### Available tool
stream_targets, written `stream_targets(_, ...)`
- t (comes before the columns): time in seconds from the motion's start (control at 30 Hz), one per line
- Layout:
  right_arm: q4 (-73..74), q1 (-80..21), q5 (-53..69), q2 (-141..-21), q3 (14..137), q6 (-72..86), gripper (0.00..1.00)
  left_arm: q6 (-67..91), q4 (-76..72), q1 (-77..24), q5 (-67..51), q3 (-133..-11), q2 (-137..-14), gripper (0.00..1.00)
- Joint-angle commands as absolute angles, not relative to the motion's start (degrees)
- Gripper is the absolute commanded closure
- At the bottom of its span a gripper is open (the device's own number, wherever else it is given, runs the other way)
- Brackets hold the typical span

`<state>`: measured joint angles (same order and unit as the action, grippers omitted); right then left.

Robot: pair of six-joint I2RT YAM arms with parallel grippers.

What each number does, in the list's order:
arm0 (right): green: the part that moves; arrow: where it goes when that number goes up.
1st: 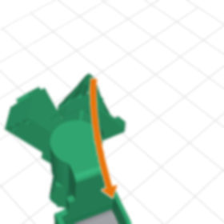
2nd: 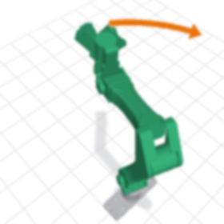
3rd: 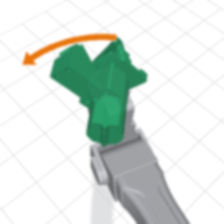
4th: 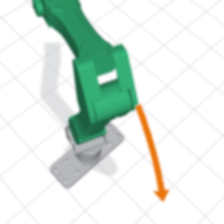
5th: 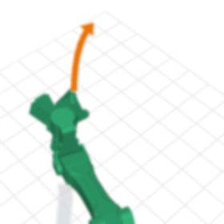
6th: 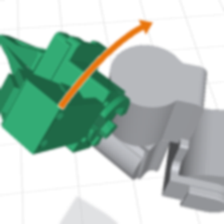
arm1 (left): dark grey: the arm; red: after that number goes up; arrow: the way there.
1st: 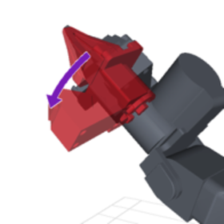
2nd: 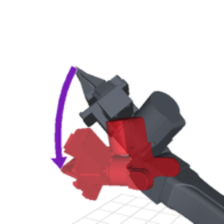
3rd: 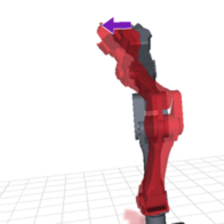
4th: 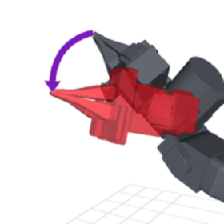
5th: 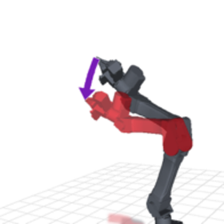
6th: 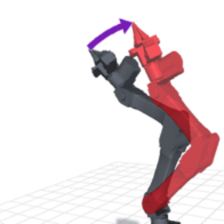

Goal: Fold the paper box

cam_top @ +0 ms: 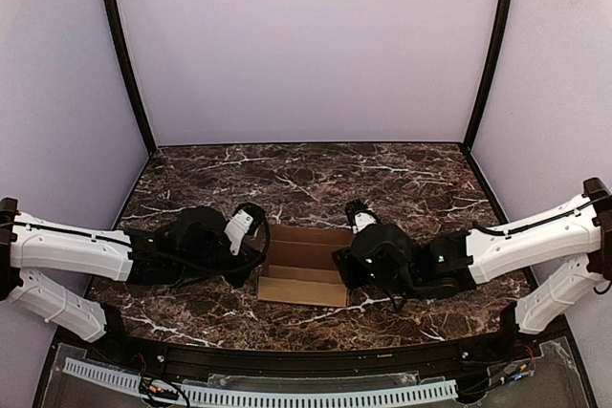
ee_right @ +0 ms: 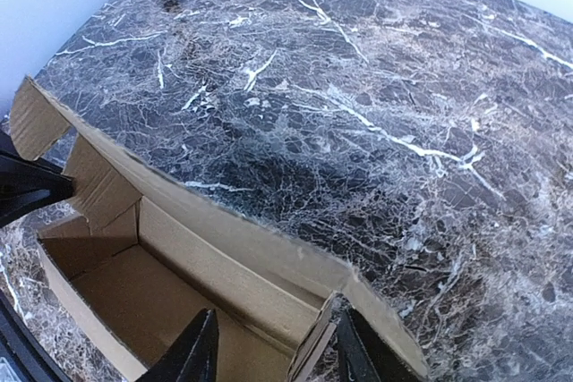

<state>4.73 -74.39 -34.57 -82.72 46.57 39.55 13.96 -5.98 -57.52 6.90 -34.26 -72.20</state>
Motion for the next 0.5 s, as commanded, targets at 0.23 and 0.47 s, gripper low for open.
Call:
stream_targets(0.23, 12.62, -74.94, -40.03, -74.45, 47.05, 37.90, 0.50, 14.86, -8.29, -60.00, 12.98, -32.00, -72.93, 1.00)
stream_targets(0.47, 13.42, -74.88, -41.80, -72.07, 50.93, 31.36, 0.49, 15.83, -12.43, -61.98, 17.62, -29.54, -72.44, 1.00)
